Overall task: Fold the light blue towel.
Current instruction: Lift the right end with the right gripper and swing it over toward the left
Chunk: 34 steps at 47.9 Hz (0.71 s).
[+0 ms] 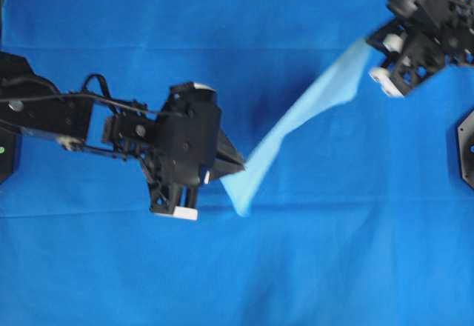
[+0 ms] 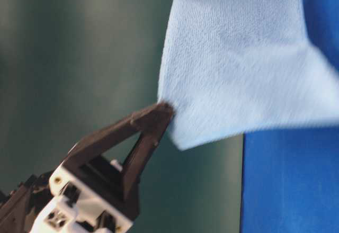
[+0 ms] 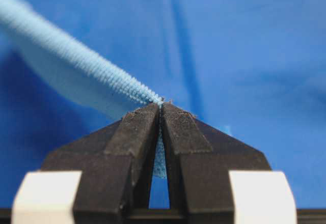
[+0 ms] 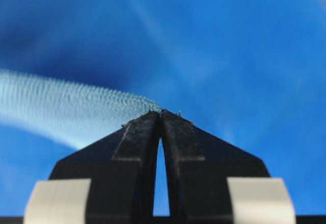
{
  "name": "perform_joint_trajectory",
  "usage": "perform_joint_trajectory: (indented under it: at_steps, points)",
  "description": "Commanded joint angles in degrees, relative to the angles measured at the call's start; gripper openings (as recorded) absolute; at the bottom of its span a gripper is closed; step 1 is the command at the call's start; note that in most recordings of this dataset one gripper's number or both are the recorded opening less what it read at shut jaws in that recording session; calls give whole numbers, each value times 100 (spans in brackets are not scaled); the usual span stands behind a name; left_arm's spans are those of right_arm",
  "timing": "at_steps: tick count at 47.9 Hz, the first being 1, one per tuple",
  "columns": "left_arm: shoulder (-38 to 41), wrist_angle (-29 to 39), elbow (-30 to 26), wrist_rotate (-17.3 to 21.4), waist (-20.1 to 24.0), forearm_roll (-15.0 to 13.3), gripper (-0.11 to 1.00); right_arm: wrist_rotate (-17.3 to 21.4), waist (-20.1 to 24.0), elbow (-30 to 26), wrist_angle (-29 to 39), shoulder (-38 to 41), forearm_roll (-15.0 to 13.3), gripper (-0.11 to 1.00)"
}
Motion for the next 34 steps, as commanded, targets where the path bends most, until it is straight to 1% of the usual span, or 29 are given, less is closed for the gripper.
perform_joint_trajectory:
  at_steps: [1, 9, 17, 22, 27, 34]
  points:
    - [79, -316, -185, -9, -176, -9, 4, -9, -264, -316, -475, 264, -149, 3]
    - [475, -729, -448, 44, -290, -9, 4, -97, -510, -809, -1028, 940, -237, 3]
    - [826, -800, -773, 70, -299, -9, 4, -97, -554, -1415, -1116, 1573, -404, 3]
    - [1028, -809, -932, 70, -299, -9, 4, -97, -554, -1688, -1090, 1793, -431, 3]
    - [1116, -817, -1011, 79, -299, -9, 4, -97, -554, -1758, -1081, 1863, -483, 3]
    - [1239, -993, -1134, 88, -299, -9, 4, -79, -598, -1591, -993, 1723, -483, 3]
